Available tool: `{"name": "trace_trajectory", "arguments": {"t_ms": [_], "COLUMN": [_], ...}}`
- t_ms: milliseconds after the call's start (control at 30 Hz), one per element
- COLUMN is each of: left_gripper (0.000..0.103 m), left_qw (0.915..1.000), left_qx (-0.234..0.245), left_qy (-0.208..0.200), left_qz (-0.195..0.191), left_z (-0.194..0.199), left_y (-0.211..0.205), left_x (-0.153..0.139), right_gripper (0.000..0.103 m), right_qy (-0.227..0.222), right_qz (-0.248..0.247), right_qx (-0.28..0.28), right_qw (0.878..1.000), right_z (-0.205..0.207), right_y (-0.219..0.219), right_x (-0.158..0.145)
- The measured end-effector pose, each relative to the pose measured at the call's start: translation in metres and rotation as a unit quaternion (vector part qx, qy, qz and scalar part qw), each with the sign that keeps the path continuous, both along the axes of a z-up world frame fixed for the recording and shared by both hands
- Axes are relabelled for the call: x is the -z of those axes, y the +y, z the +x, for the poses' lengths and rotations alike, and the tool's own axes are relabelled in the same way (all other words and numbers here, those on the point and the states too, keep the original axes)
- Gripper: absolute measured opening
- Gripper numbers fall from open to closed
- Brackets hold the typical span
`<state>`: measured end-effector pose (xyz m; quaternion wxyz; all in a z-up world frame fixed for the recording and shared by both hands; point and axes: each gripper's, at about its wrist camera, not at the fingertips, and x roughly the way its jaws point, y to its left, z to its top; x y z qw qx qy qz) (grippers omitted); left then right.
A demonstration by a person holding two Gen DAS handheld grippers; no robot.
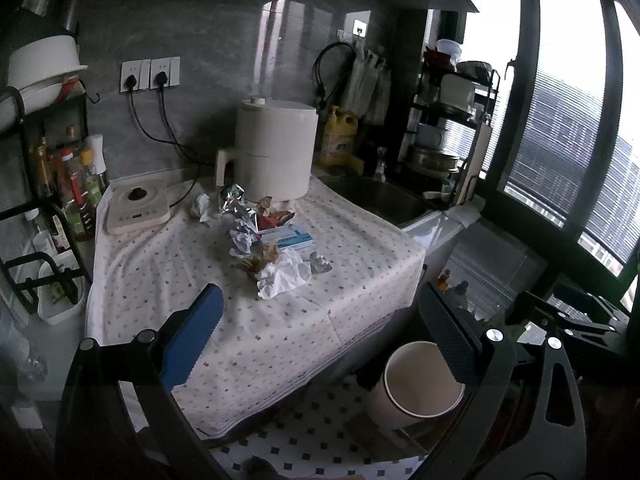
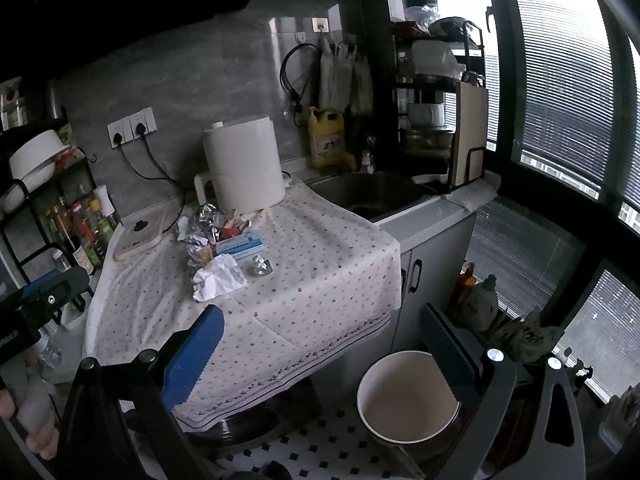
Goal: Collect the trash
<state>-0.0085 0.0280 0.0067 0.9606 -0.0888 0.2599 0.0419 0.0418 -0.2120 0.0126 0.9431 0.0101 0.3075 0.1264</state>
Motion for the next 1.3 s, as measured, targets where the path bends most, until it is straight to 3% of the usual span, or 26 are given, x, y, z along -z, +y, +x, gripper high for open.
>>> {"name": "trace_trajectory", "arguments": {"t_ms": [933, 1300], "left_gripper": [0.097, 0.097], "left_qw": [0.9996, 0.9978], "left_qx": [-0.011, -0.049], "left_qy": [0.025, 0.039], "left_qz": [-0.002, -0.021], "left_z": [0.024, 0.056], "left_y": [-0.001, 0.041], "left_x": [0.004, 0.029], "right_gripper": [0.095, 0.094], "right_qy": [0.026, 0.051], "right_qz": [0.016, 0.032], "right_qx": [-0.022, -0.06], "right_qw": [0.999, 0.996], "right_z": [0.034, 0.085], "right_y": [0.003, 0.033], "right_x": [0.011, 0.035]}}
